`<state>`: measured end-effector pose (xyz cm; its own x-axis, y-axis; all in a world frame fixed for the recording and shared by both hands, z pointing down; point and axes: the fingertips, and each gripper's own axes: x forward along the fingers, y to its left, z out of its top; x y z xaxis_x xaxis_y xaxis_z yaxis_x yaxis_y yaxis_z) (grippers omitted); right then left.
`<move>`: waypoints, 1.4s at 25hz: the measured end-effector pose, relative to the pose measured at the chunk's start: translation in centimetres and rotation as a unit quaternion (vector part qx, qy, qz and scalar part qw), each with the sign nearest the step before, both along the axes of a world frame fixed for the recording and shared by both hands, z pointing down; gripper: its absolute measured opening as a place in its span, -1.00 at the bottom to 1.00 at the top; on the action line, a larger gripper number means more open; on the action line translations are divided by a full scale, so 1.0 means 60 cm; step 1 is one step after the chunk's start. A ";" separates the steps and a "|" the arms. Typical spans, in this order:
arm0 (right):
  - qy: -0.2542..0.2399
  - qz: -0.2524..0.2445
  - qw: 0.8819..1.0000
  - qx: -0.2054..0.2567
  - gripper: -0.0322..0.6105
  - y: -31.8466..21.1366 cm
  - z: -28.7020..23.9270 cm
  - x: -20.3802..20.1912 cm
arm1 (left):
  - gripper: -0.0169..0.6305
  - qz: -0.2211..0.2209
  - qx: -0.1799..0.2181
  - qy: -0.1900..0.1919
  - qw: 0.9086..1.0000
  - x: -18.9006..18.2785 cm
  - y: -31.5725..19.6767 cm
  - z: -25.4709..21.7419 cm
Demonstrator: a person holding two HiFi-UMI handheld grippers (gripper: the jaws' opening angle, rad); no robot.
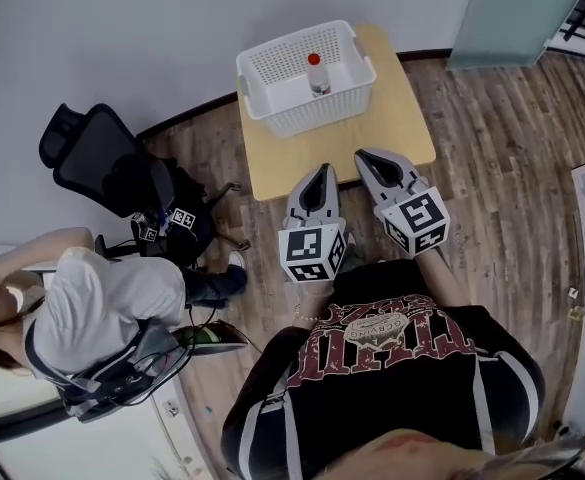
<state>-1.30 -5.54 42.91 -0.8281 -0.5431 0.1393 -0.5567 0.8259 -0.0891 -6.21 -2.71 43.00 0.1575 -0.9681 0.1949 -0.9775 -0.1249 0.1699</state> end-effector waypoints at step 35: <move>0.005 0.062 0.998 0.003 -0.85 -0.155 0.020 -0.118 | -0.85 0.042 0.002 0.004 0.999 -0.139 -0.147 0.025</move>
<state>-8.40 -14.84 44.10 -0.7536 -0.6417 0.1427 -0.6549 0.7516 -0.0787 -14.55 -11.55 44.52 0.2402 -0.9519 0.1900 -0.9621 -0.2074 0.1771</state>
